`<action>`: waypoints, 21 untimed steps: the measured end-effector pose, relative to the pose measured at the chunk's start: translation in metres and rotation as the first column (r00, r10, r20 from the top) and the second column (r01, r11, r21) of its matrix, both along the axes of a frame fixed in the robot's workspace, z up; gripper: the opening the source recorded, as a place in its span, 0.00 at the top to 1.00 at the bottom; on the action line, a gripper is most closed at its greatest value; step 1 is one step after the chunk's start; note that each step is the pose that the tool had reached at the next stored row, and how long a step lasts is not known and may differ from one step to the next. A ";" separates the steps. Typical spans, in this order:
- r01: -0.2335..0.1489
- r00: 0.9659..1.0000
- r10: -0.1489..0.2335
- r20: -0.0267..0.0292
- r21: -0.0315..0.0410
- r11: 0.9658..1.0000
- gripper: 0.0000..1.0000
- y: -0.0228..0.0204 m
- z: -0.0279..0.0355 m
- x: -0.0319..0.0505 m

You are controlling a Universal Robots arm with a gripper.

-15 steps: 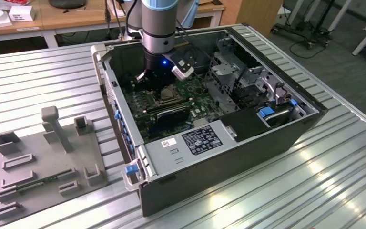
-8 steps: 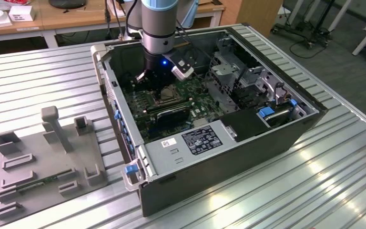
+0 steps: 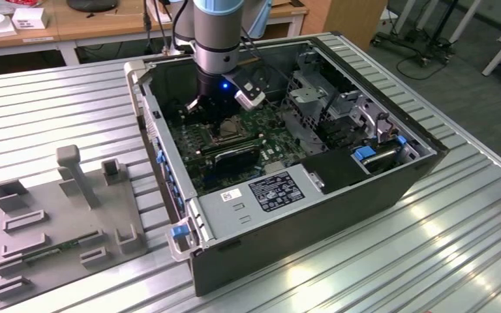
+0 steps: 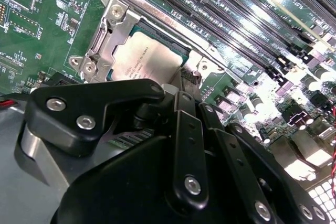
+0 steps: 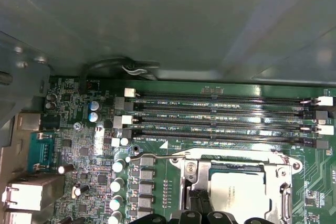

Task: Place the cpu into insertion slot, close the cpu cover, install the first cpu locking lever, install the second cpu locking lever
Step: 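Close the cpu cover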

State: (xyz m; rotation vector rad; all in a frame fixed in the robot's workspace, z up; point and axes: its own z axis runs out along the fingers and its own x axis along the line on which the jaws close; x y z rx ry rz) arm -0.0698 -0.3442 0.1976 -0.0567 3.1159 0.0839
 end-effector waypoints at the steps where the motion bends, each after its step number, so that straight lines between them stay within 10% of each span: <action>1: 0.000 1.000 0.000 0.000 0.000 1.000 0.89 0.0000 0.0000 0.0000; 21: 0.000 1.000 0.000 0.000 0.000 1.000 0.89 0.0001 -0.0005 -0.0017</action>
